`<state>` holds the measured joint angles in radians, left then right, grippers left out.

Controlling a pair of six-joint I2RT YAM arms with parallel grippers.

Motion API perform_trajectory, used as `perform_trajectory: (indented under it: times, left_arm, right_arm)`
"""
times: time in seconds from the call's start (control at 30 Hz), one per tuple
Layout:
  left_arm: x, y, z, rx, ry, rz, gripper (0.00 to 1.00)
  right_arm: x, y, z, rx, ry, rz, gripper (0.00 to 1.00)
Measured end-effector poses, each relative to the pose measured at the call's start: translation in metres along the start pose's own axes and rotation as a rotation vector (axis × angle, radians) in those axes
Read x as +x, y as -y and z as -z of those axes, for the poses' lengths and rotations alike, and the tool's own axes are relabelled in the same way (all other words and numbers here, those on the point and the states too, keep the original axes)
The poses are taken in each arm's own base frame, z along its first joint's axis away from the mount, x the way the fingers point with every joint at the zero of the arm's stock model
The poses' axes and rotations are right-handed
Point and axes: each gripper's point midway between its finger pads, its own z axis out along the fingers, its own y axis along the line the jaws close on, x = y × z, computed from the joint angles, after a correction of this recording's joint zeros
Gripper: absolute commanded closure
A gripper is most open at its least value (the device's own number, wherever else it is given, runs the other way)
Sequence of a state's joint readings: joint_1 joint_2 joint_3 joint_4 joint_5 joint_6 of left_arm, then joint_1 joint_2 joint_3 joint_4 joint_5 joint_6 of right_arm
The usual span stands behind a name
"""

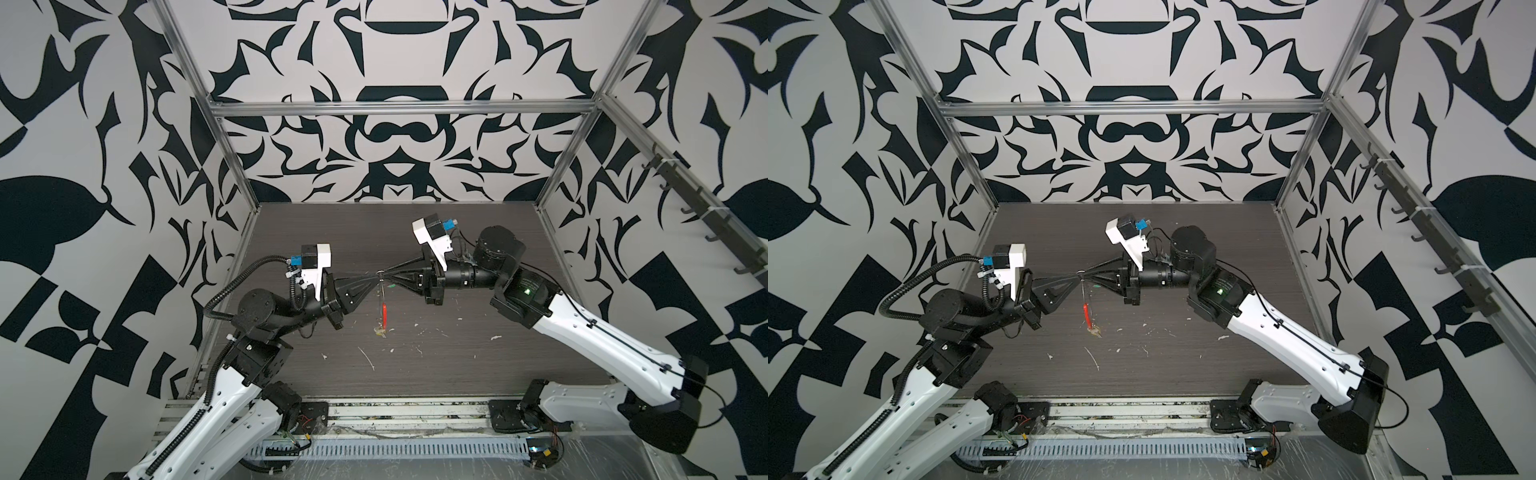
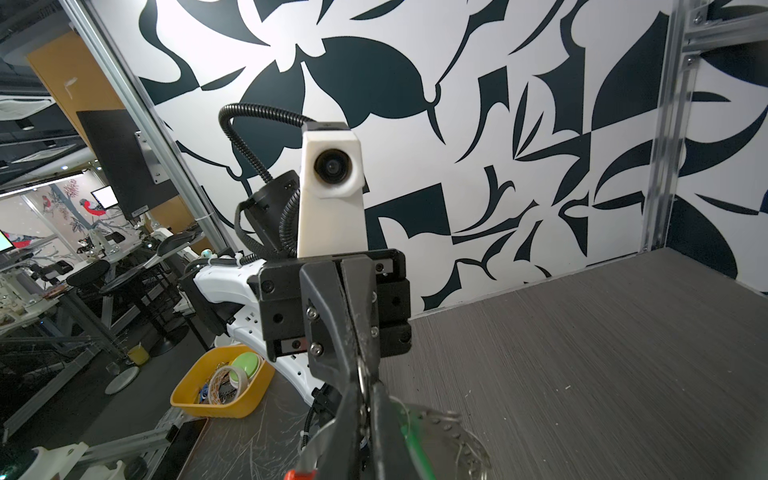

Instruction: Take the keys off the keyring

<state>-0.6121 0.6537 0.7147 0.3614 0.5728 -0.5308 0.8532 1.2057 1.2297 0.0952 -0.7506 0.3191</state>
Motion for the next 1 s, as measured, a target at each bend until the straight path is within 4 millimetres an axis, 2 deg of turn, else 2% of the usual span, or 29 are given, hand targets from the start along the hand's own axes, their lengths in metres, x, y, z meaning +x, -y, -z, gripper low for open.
perform_trajectory:
  times: [0.07, 0.3, 0.33, 0.43, 0.5, 0.63, 0.73, 0.87, 1.0]
  left_arm:
    - [0.000, -0.001, 0.000, -0.005, 0.001, 0.002, 1.00]
    - [0.001, -0.003, 0.000, -0.013, -0.001, 0.005, 1.00]
    - [0.001, -0.003, 0.000, -0.015, -0.003, 0.008, 0.93]
    - [0.006, -0.008, 0.001, -0.037, -0.020, 0.018, 0.62]
    - [0.009, -0.011, 0.001, -0.057, -0.035, 0.027, 0.57]
    - [0.012, -0.012, 0.002, -0.085, -0.083, 0.041, 0.55]
    - [0.010, -0.009, -0.001, -0.084, -0.134, 0.050, 0.61]
    - [0.010, -0.003, -0.009, -0.051, -0.220, 0.070, 0.66]
    - [0.024, -0.005, -0.016, -0.023, -0.318, 0.119, 0.69]
  right_arm:
    - [0.000, 0.000, 0.000, 0.000, 0.000, -0.001, 1.00]
    - [0.001, 0.001, 0.000, 0.005, -0.002, -0.002, 1.00]
    - [0.001, 0.002, 0.000, 0.009, -0.004, -0.003, 1.00]
    - [0.007, 0.004, 0.001, 0.029, -0.025, -0.017, 1.00]
    - [0.015, 0.007, 0.003, 0.047, -0.053, -0.030, 1.00]
    - [0.031, 0.010, 0.009, 0.082, -0.118, -0.054, 1.00]
    - [0.037, 0.011, 0.013, 0.105, -0.167, -0.065, 1.00]
    - [0.034, 0.007, 0.019, 0.118, -0.212, -0.046, 1.00]
    - [0.028, 0.004, 0.024, 0.121, -0.233, -0.024, 1.00]
